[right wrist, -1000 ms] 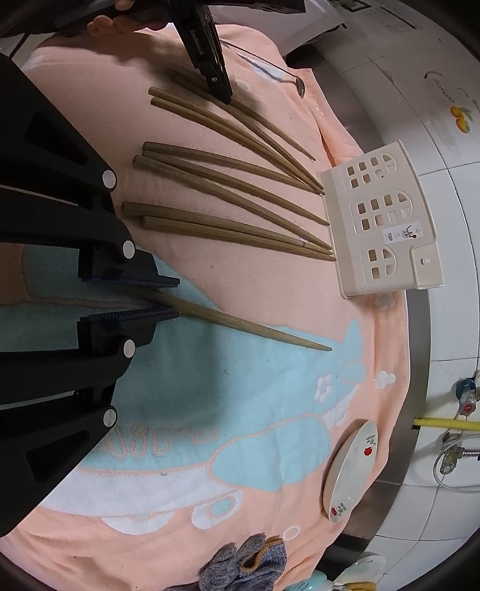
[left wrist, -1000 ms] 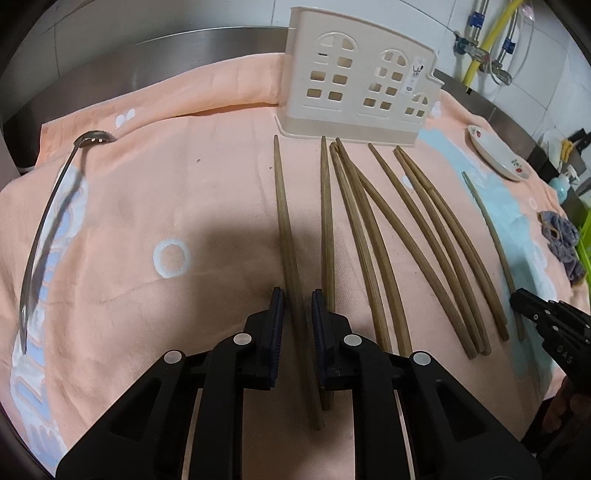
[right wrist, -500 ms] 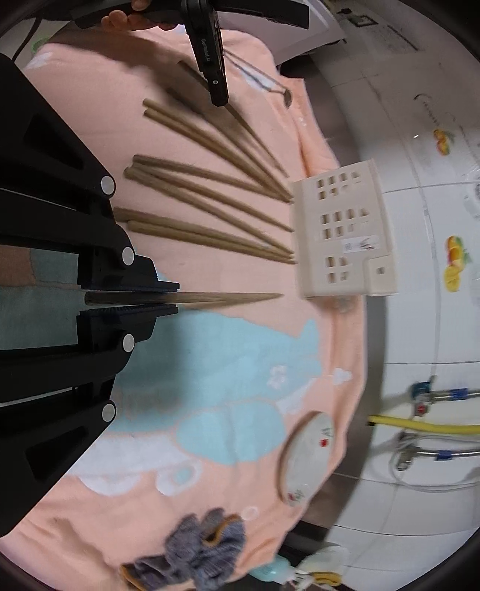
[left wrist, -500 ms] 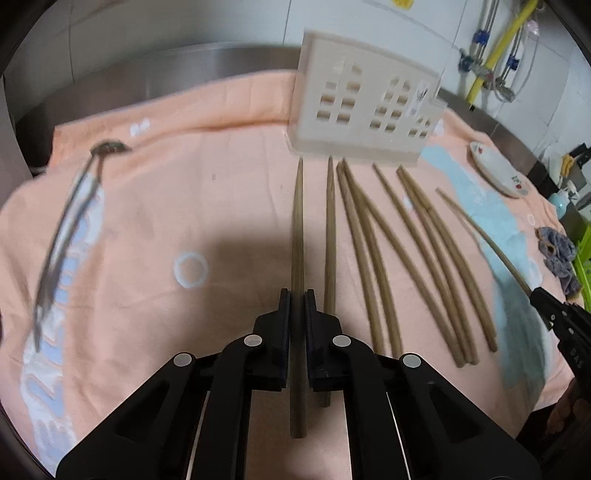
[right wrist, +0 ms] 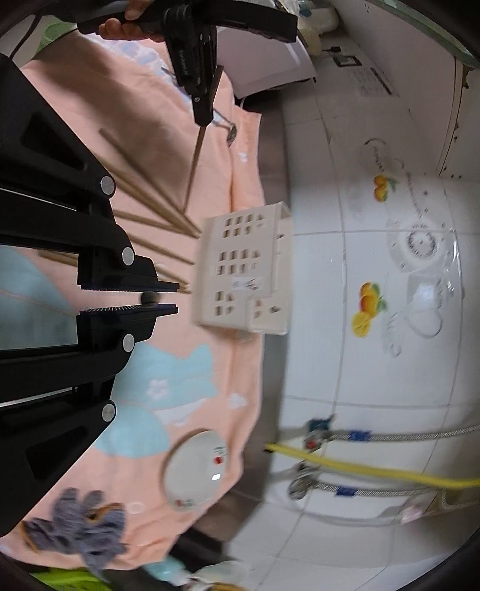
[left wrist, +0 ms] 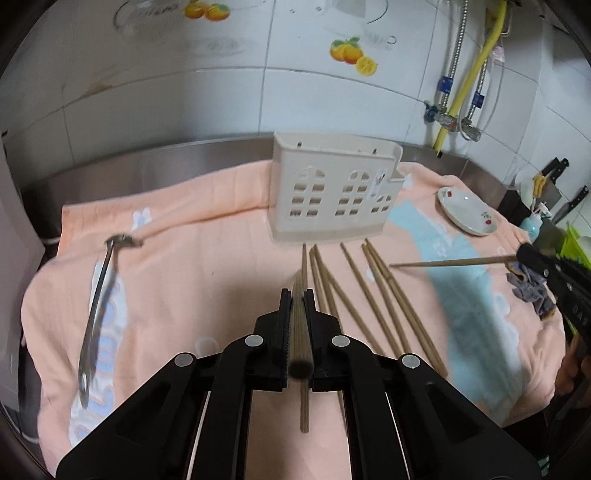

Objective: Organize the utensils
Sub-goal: 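Lift the right gripper's chopstick into the white holder and open it while the left gripper does likewise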

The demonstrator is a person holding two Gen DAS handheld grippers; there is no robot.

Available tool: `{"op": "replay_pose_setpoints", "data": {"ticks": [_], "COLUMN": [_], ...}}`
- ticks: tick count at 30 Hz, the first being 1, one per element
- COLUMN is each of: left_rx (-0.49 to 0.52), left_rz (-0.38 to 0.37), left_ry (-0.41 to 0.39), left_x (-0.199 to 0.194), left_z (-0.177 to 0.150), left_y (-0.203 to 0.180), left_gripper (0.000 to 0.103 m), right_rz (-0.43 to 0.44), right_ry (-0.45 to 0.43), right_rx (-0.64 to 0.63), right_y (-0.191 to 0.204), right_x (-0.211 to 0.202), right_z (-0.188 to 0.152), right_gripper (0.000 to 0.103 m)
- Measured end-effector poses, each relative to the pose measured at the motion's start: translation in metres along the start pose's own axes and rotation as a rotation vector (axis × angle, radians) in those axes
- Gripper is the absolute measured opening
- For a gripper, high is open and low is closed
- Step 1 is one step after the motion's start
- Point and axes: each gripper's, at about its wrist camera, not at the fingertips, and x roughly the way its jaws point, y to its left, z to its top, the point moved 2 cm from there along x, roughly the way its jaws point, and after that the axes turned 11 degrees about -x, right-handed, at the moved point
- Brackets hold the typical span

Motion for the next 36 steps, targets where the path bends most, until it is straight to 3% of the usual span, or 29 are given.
{"op": "replay_pose_setpoints", "data": {"ticks": [17, 23, 27, 36], "left_rx": [0.101, 0.129, 0.161, 0.128], "left_rz": [-0.06, -0.08, -0.054, -0.01], "left_ry": [-0.123, -0.2, -0.256, -0.173], "left_x": [-0.043, -0.069, -0.074, -0.015], "left_z": [0.087, 0.121, 0.143, 0.17], "left_y": [-0.044, -0.06, -0.072, -0.067], "left_gripper": [0.005, 0.005, 0.005, 0.005], "right_rz": [-0.022, -0.025, -0.008, 0.018], "right_ry": [-0.155, -0.13, -0.069, 0.014], "right_rx": [-0.132, -0.133, -0.135, -0.13], "right_y": [-0.026, -0.034, -0.037, -0.042], "right_x": [-0.019, 0.005, 0.033, 0.072], "right_z": [0.121, 0.14, 0.144, 0.141], "right_gripper": [0.006, 0.006, 0.006, 0.006]}}
